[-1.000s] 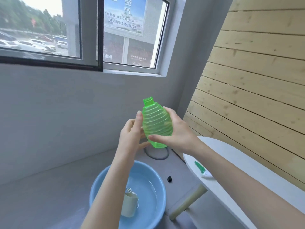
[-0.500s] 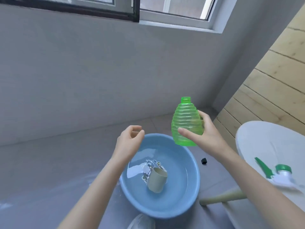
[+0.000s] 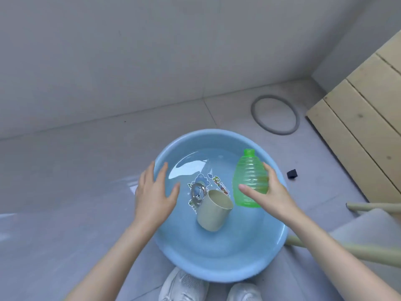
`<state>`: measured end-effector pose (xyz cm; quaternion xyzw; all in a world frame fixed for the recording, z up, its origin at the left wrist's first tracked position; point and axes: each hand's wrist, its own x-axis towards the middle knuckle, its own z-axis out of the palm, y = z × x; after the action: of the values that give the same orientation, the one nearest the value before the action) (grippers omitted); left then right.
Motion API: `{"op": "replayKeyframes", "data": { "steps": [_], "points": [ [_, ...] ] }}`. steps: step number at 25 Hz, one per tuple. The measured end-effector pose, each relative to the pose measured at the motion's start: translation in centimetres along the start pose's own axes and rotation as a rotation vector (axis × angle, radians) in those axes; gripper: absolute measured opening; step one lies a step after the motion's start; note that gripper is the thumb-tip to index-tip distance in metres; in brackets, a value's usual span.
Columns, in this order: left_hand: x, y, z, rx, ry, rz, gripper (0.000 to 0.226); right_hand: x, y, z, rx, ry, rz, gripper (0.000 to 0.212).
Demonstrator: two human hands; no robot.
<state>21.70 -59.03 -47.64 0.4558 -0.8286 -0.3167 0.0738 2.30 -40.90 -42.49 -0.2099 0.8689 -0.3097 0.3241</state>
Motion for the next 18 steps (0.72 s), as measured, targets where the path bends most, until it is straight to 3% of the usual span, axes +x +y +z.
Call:
{"op": "replayKeyframes", "data": {
  "steps": [7, 18],
  "points": [
    [0.0, -4.6, 4.9, 0.261, 0.069, 0.196, 0.070, 1.8, 5.4, 3.2, -0.107, -0.050, 0.110, 0.102],
    [-0.1, -4.5, 5.6, 0.305, 0.074, 0.121, 0.080, 1.3, 7.8, 6.9, -0.286, -0.101, 0.169, 0.101]
  ]
}}
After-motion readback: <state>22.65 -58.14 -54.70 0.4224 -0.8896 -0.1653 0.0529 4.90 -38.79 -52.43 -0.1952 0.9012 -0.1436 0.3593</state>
